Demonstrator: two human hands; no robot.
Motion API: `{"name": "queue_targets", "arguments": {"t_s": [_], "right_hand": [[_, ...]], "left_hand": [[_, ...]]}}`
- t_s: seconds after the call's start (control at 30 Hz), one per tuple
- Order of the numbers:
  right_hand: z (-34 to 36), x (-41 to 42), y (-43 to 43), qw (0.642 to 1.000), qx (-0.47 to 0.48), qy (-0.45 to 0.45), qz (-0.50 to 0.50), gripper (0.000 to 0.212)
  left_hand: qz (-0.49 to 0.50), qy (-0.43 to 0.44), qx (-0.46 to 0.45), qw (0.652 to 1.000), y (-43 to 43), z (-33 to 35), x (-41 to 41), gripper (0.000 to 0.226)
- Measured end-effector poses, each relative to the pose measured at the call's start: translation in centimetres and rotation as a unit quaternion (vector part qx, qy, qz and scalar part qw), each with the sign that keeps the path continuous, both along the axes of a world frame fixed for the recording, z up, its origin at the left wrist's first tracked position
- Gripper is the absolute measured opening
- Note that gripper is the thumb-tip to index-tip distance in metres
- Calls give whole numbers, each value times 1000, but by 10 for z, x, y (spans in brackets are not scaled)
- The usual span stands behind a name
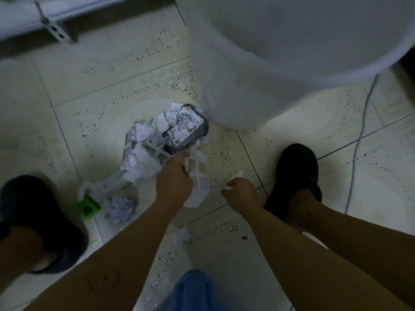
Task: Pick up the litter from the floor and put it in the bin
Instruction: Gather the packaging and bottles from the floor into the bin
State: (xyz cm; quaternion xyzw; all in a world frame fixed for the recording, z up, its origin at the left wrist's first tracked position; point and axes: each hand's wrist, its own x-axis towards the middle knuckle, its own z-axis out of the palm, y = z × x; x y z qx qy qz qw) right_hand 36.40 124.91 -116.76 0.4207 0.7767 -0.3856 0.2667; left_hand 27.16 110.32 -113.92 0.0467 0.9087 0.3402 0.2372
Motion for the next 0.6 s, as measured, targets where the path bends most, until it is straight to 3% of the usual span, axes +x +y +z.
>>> {"name": "queue_targets", "arguments": {"t_s": [0.1, 0.23, 0.4, 0.6], "right_hand": [[15, -2, -5, 999, 14, 45, 7, 37], [40, -5, -11, 998, 21, 58, 19, 32], [67, -8, -22, 997, 17, 63, 27, 36], [105, -19, -45, 992, 41, 100, 70, 35]], "left_hand": [[15, -1, -22, 1000, -13, 12, -5, 49], [-25, -6, -100, 995, -26, 28, -12, 13], [-1, -43, -89, 995, -46, 52, -15, 27], [4, 58, -105, 993, -74, 92, -20, 22]]}}
